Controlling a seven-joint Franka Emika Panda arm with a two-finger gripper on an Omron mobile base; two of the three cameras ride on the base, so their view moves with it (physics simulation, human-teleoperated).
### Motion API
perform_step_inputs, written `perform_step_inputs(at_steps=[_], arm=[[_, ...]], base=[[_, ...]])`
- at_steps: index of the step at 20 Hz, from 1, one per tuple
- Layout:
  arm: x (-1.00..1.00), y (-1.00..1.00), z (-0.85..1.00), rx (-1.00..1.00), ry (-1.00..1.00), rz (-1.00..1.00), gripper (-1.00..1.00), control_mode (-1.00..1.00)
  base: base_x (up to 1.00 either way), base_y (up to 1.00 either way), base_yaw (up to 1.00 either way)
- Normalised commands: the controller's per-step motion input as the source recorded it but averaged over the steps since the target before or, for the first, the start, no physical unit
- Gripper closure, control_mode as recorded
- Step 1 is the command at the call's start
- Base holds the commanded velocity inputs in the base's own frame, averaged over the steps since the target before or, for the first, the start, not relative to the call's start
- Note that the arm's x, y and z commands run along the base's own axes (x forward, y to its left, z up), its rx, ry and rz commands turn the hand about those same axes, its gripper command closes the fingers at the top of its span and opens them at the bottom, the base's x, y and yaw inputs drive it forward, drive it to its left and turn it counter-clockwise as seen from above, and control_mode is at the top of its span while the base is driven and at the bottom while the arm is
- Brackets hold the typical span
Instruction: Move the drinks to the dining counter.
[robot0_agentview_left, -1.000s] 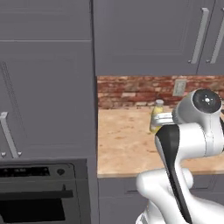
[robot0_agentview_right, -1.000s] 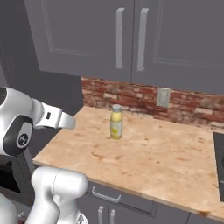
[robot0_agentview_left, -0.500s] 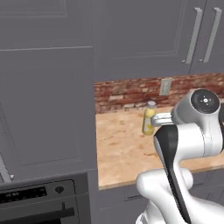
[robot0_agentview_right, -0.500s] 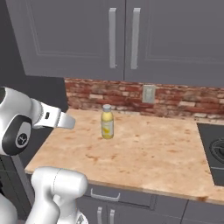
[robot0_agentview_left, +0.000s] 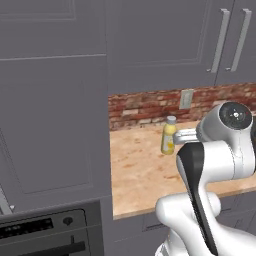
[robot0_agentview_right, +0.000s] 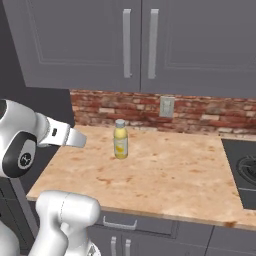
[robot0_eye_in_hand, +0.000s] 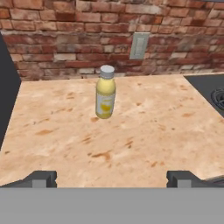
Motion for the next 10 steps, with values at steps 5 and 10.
perform_step_inputs(at_steps=[5,10], arm=[[0.00,0.00,0.00,0.00,0.00,0.00,-1.00,1.00],[0.00,0.00,0.00,0.00,0.00,0.00,-1.00,1.00]], base=[[0.69,-0.01,0.06],[0.76,-0.18,0.08]])
